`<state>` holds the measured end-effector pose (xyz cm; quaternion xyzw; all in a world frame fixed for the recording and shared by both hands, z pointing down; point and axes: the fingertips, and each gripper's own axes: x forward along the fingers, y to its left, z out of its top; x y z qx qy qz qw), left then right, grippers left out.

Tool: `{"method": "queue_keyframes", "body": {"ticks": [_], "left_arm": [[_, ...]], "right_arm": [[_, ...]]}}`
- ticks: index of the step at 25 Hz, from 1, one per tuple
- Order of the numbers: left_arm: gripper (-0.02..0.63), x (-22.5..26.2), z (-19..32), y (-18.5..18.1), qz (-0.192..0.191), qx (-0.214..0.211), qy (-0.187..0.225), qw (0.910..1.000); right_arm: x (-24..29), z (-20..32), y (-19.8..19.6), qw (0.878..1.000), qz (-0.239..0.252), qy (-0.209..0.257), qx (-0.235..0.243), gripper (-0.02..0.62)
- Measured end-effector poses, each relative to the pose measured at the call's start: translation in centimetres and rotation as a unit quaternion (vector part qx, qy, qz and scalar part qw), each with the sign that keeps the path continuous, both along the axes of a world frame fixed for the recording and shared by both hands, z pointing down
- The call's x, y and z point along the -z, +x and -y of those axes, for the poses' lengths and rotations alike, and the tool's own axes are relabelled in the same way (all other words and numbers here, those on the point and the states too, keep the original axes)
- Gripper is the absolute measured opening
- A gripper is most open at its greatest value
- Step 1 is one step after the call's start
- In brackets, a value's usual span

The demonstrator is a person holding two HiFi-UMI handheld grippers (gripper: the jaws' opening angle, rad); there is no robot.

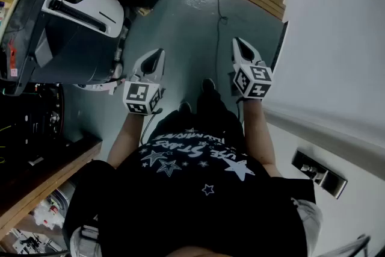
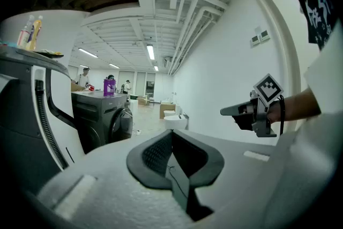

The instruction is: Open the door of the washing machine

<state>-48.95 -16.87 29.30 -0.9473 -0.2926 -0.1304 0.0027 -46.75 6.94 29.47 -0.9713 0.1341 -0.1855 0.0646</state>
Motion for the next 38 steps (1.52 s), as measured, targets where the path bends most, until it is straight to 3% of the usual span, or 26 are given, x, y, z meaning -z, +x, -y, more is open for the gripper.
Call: {"method": "queue_keyframes", "body": {"ticks": [8,16,20,23,26,33,38], "left_arm": [[0.011,1.1,1.7,-0.9,-0.012,0.016,-0.002,0.9998],[0.011,-3.0,4.3,-4.2,0.032,0.045,-0.005,0.9984],[0.011,-2.8,4.9,-5.2,0.030,0.037,-0.009,0.9988],[0.011,-2.1,5.3,-4.6,0.023,0.037,-0.013,0.9990],[0.011,-1.5,5.0,-3.6,0.016,0.036,-0.017,0.9991],[0.011,-1.8,3.5,-0.9,0.027,0.035,-0.025,0.9987],[0.011,-2.3,2.3,3.2,0.030,0.054,-0.011,0.9980]], "right_arm": [[1.1,1.9,0.1,1.000,-0.003,-0.014,0.021,0.003],[-2.4,3.7,-2.7,0.998,0.041,-0.019,0.031,0.003],[-2.1,4.7,-3.0,0.999,0.029,-0.002,0.027,0.005],[-1.6,5.4,-2.5,0.999,0.024,0.012,0.033,0.172],[-1.5,5.3,-1.8,0.999,0.025,0.009,0.038,0.247],[-3.0,3.2,1.6,0.998,0.048,0.025,0.032,0.272],[-4.3,1.1,7.1,0.997,0.053,0.031,0.043,0.272]]}}
